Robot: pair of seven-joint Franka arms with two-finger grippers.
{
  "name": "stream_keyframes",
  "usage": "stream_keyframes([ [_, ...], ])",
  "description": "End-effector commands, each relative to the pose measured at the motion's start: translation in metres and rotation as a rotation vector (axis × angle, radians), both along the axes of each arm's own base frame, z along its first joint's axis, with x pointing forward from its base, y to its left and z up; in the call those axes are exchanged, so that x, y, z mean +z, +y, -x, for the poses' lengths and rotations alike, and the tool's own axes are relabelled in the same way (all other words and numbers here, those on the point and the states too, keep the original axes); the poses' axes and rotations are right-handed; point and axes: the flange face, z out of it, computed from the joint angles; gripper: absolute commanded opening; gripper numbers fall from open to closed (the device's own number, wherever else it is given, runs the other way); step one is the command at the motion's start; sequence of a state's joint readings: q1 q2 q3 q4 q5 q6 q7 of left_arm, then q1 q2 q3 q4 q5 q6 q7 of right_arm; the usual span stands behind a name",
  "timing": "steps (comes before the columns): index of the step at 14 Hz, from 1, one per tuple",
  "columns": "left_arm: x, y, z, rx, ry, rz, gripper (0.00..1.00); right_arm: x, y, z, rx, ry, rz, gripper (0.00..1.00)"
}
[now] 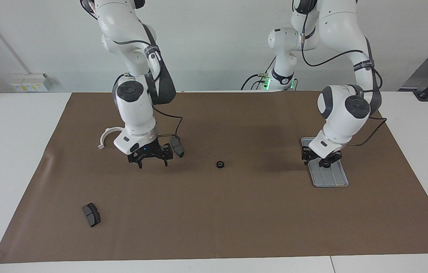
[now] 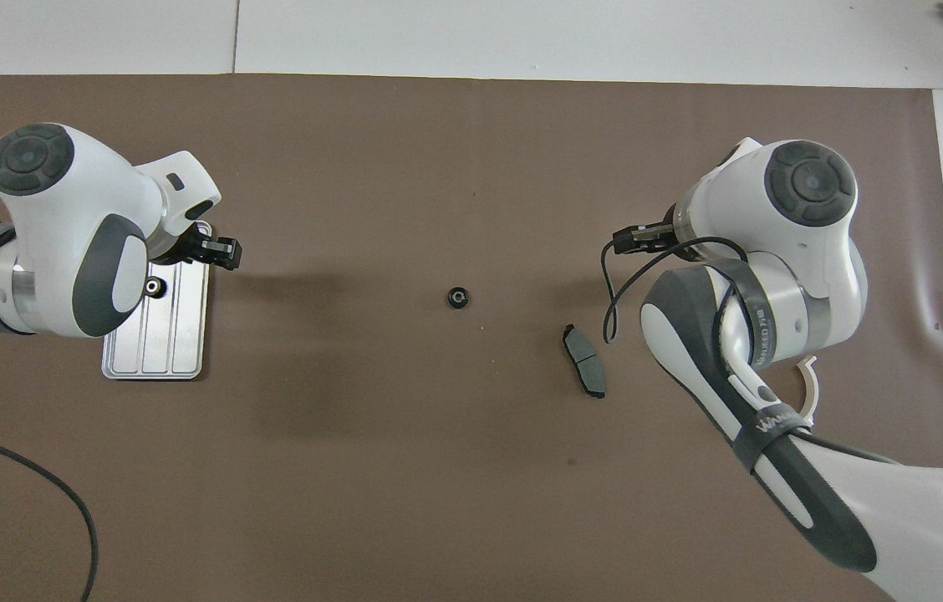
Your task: Pick bearing gear from pile to tray
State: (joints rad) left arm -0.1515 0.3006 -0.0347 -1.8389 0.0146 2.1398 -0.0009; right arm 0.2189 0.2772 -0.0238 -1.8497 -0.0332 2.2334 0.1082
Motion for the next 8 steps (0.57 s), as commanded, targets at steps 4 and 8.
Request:
stream_keyframes([
  [4, 0.005, -0.107, 0.028, 0.155, -0.013, 0.012, 0.60, -0.049, -0.033, 0.066, 0.095, 0.033, 0.017, 1.00],
  [8, 0.000, -0.173, 0.052, 0.216, -0.077, 0.060, 0.59, -0.074, -0.034, 0.099, 0.109, 0.028, 0.009, 0.99],
])
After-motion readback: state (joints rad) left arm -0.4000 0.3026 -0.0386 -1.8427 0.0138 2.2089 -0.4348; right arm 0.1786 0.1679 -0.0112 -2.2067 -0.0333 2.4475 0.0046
